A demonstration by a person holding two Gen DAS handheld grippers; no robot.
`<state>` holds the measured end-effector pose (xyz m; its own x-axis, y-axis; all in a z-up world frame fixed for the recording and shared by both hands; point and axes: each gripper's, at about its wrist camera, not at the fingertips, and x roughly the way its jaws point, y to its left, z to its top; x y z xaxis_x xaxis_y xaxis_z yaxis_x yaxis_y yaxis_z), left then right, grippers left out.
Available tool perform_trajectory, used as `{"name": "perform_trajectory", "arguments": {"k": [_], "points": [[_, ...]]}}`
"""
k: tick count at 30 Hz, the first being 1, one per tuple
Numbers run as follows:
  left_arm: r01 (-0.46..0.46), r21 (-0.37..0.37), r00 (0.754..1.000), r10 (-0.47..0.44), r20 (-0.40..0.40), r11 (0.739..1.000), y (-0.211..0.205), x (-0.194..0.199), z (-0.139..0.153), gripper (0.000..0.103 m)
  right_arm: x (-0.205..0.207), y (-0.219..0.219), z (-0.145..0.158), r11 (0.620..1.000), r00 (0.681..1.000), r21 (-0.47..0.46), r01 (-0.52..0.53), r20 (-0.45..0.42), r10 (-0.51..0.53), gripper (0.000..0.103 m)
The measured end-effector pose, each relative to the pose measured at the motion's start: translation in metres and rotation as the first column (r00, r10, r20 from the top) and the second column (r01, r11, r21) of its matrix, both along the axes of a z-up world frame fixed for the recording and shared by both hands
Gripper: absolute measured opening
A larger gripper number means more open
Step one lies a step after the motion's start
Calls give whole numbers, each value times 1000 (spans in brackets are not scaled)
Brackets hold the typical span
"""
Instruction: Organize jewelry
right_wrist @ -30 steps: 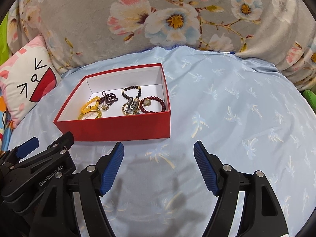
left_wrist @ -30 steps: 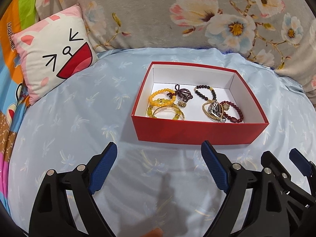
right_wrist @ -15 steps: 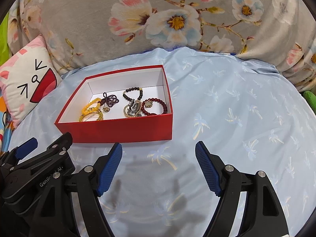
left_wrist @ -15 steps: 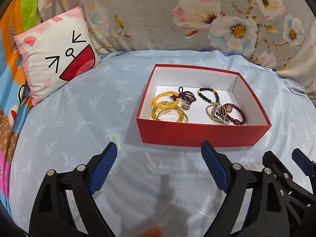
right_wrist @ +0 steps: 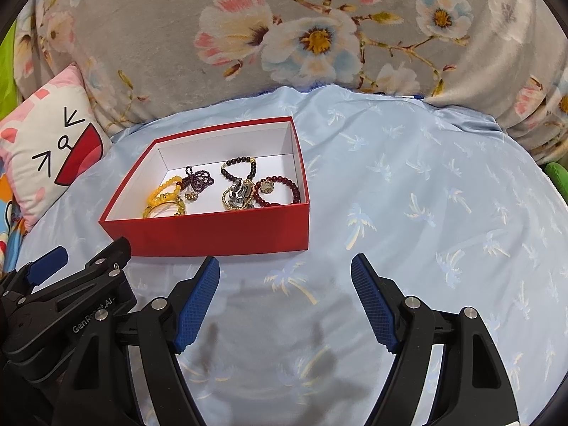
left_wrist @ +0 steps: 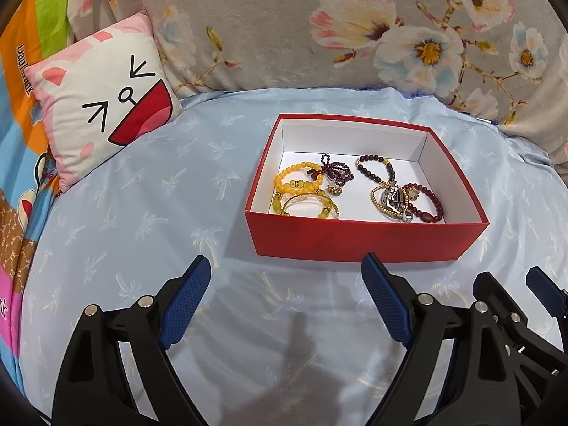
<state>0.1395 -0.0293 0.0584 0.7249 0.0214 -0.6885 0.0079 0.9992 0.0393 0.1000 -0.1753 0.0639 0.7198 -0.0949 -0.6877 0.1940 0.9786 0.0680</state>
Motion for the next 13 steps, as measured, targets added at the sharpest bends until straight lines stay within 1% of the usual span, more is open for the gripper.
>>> {"name": "perform_trajectory", "arguments": {"k": [8,13], "points": [[-3,4,1000,3,2,1000,1,-2,-1,83,-1,0,0,1000,1000,-2,1,4,-1,75],[1,10,1000,-1,20,1000,2,-5,-1,83,-3,0,1,1000,1000,0,4,10,-4,75]]}}
